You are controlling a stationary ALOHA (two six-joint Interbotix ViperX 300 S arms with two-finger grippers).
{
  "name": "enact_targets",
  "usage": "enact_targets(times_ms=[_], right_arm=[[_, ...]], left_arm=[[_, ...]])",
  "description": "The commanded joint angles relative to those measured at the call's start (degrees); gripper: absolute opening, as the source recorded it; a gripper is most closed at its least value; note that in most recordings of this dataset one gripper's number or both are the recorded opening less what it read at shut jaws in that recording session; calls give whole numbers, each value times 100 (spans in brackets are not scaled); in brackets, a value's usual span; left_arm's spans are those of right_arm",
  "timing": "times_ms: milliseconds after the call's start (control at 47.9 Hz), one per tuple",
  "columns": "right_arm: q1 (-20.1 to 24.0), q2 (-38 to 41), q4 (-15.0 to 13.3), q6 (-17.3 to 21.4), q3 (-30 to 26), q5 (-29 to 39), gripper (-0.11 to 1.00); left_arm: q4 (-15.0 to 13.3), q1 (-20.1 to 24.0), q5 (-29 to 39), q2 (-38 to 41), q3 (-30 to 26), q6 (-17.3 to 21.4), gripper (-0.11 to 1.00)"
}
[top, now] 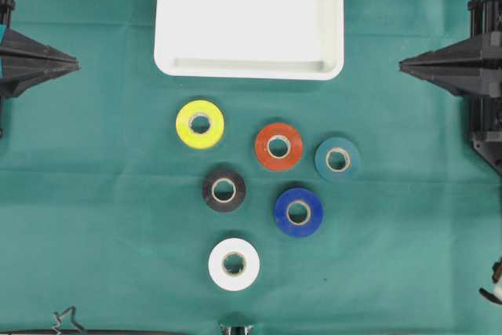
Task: Pick up the tape from a random location and place it into the white case.
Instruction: 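Open the left gripper and start moving it toward the tape rolls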
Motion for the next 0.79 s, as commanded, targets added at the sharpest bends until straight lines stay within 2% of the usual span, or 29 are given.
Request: enact_targets(times_ms=[0, 125, 355, 543, 606, 690, 773], right_arm=[[-9, 88, 18, 26, -88, -26, 1], [-18, 158, 9, 9, -193, 308, 1], [-18, 158, 9, 35, -334, 703, 1], [-9, 141, 9, 88, -387, 791, 1], [-9, 132, 9, 88, -387, 782, 1], [-9, 123, 18, 97, -387, 800, 1], [-18, 132, 26, 149, -387, 800, 4]], left_arm=[[-9, 9, 255, 141, -158, 0, 2], [-9, 18, 501, 185, -229, -9, 2], [-9, 18, 501, 185, -299, 9, 2], [-9, 18, 510, 202, -308, 9, 4], [-9, 18, 510, 211, -308, -9, 12], [-9, 18, 492, 211, -299, -9, 32], [-9, 9, 536, 220, -299, 9, 57]])
